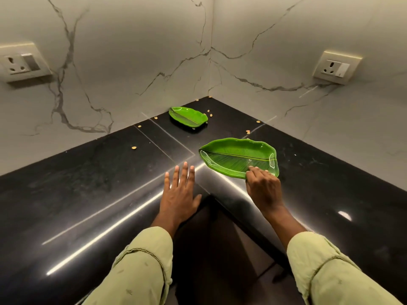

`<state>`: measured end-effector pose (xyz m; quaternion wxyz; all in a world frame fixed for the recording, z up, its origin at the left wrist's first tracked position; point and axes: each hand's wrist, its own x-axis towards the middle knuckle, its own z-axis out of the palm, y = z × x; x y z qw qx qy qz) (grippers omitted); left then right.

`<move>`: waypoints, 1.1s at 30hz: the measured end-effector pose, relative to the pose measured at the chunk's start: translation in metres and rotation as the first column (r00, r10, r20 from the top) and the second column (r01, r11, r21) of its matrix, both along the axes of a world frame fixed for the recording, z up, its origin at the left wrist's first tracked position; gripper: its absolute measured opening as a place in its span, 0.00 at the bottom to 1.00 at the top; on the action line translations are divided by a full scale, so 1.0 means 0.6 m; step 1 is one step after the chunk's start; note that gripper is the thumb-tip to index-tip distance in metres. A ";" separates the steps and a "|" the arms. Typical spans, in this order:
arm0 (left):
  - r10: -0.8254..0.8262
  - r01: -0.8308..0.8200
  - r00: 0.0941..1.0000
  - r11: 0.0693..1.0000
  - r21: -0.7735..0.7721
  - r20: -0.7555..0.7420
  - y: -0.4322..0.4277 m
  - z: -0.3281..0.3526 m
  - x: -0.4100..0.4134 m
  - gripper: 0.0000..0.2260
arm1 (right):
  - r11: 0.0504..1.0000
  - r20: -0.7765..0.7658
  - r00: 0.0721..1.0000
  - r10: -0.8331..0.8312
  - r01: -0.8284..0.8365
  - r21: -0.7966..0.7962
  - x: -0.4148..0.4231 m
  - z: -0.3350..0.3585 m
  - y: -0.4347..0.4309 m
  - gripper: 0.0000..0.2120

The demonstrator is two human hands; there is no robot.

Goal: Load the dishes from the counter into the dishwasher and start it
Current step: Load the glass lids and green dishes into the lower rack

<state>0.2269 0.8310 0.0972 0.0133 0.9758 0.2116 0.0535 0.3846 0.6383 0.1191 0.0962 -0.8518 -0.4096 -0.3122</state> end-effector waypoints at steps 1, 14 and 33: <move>-0.004 0.004 1.000 1.000 0.001 -0.007 -0.008 0.001 -0.016 0.40 | 1.000 -0.005 1.000 -0.007 0.007 -0.001 -0.015 -0.002 -0.008 0.08; -0.153 0.153 0.988 0.988 0.015 0.027 -0.053 -0.002 -0.221 0.40 | 0.986 -0.013 0.986 -0.164 0.163 -0.027 -0.275 -0.032 -0.122 0.16; -0.488 0.481 0.870 0.871 -0.095 -0.069 -0.307 -0.044 -0.423 0.39 | 0.880 -0.031 0.883 -0.468 0.462 -0.108 -0.658 -0.083 -0.427 0.17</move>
